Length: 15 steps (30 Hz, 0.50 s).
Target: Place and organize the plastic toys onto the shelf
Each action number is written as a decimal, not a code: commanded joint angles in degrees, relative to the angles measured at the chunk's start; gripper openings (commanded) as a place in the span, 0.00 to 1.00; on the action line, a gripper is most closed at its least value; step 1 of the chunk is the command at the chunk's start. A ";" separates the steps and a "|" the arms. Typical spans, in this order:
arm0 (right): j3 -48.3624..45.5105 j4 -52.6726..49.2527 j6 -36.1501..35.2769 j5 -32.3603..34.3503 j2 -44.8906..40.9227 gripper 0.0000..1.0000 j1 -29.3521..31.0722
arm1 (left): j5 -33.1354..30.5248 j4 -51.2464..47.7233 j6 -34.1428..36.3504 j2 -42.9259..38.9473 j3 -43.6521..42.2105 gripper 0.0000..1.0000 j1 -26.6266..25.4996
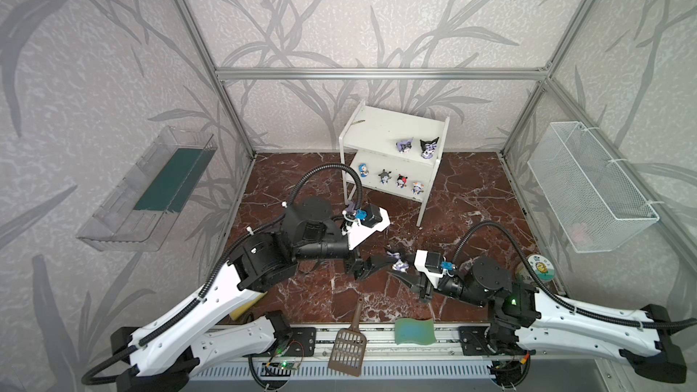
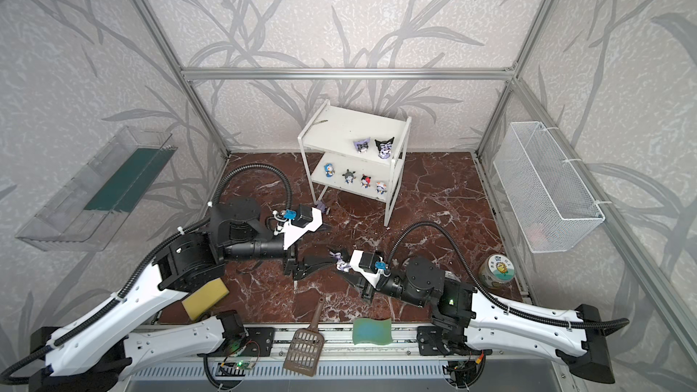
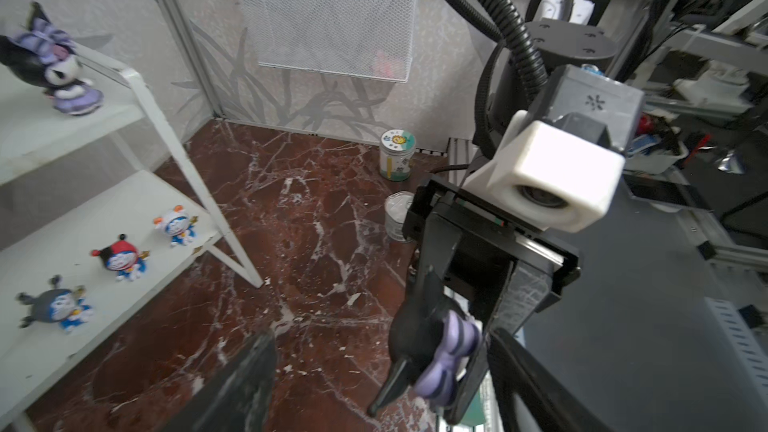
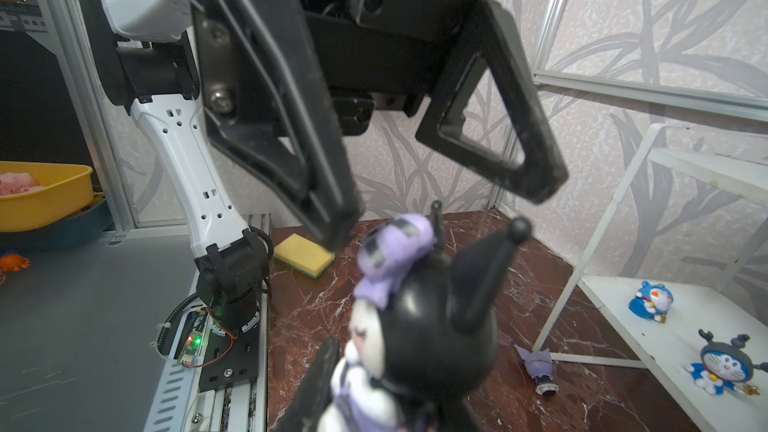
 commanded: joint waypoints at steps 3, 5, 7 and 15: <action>-0.59 4.86 1.19 0.03 -1.69 0.13 -0.17 | 9.42 1.76 -2.95 1.47 0.88 0.72 0.61; -0.66 5.27 1.32 0.02 -1.69 0.13 -0.22 | 9.84 2.88 -3.34 1.41 0.45 0.64 0.78; -0.84 5.69 1.51 0.47 -1.49 0.13 -0.30 | 10.18 3.84 -3.48 1.41 0.14 0.55 0.82; -1.95 8.32 2.82 1.56 -1.17 0.13 -0.37 | 11.70 4.41 -3.19 3.04 0.69 0.40 1.20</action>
